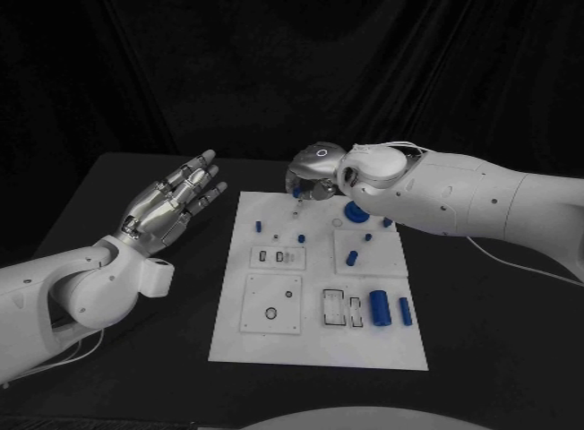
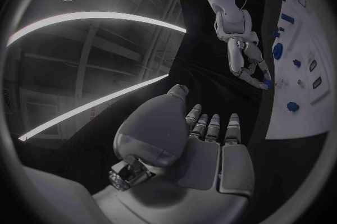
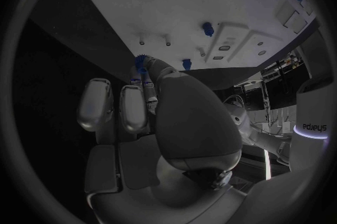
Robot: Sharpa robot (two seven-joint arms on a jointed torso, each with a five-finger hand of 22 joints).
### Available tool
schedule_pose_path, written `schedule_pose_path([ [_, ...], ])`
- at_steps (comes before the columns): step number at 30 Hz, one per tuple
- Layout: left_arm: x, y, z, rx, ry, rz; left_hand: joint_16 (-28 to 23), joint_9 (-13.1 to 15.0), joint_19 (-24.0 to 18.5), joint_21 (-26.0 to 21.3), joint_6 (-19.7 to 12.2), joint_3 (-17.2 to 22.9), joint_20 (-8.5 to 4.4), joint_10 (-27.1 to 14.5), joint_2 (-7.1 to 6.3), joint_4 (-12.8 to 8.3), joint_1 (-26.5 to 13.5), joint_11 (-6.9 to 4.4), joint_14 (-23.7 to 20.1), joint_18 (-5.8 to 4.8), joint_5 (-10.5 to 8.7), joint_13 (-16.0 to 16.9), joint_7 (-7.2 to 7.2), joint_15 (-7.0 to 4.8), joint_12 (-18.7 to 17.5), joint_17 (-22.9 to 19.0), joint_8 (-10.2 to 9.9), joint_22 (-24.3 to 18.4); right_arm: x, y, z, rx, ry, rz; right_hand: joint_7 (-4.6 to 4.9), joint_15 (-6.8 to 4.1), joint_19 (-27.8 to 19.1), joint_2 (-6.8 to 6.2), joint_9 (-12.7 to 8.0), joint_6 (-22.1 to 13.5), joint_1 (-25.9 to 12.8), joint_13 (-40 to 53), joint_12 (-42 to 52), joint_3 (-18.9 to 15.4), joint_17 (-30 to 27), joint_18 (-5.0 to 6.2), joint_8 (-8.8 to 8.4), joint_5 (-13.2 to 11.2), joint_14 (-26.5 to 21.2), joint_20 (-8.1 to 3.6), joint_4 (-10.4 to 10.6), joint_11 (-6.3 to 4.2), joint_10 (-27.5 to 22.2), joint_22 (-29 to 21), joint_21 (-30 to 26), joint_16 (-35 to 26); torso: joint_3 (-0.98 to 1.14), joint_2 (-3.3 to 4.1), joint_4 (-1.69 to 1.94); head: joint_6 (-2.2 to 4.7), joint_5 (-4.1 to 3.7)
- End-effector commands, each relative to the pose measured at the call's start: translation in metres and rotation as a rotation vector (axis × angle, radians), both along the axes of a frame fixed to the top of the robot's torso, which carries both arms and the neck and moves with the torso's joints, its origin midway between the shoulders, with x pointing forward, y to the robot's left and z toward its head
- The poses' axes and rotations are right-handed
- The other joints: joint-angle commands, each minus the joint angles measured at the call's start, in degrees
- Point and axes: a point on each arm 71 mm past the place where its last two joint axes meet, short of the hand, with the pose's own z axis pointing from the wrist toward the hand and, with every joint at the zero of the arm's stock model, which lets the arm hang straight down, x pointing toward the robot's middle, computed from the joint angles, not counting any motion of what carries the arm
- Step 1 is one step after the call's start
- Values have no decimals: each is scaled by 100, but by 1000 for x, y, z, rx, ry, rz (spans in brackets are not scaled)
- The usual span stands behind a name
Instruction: Assemble the parts on the task board
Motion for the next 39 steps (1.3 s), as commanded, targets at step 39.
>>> schedule_pose_path([
  [39,2,-4,1,-16,-13,-13,-38,4,5,-20,26,28,25,12,-50,-11,-1,38,-2,63,39,-7,-8,57,-20,-10,31,-8,6,-9,-18,-39,46,-82,39,24,2,-65,44,-4,1,7,-97,102,-18,-72,-21,-24,47,43,8,18,-31,39,32,-3,-51,-59,41,-181,-34],
])
